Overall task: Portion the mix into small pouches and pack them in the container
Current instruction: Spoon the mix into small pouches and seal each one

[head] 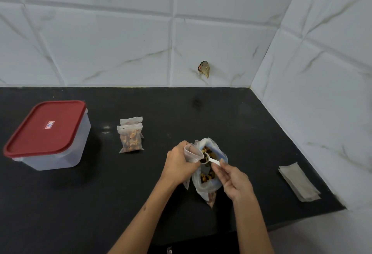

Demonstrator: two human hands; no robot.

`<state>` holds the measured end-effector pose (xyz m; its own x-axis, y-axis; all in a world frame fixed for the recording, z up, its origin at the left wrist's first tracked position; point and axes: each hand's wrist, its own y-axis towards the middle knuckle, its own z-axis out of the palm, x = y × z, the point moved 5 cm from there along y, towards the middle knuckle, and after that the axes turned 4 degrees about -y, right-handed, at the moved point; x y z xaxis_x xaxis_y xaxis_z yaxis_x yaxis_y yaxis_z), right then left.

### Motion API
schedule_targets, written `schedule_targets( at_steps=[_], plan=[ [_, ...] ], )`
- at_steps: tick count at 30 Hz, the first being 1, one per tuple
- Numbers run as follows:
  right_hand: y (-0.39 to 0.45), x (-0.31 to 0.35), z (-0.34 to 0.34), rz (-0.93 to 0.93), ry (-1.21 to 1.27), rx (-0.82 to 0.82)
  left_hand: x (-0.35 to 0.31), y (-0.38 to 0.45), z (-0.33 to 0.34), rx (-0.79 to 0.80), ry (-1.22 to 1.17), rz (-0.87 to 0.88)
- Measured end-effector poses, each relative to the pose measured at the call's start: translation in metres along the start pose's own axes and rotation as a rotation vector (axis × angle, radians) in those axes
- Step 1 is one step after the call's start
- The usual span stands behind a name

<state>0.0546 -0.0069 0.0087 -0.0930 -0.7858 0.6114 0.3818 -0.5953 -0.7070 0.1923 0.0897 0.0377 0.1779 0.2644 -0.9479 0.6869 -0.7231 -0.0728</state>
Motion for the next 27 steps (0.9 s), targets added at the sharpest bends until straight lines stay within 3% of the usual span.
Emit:
schedule_targets(
  at_steps=[14,20,27],
  plan=[
    [-0.019,0.02,-0.01,-0.044,0.049,-0.026,-0.02,-0.005,-0.007,-0.089,0.065,0.051],
    [-0.054,0.055,0.007,-0.235,0.007,0.021,-0.029,-0.005,0.005,-0.015,0.128,0.053],
    [-0.079,0.061,0.029,-0.575,-0.281,-0.032,-0.036,-0.001,0.012,-0.016,0.09,0.068]
  ],
)
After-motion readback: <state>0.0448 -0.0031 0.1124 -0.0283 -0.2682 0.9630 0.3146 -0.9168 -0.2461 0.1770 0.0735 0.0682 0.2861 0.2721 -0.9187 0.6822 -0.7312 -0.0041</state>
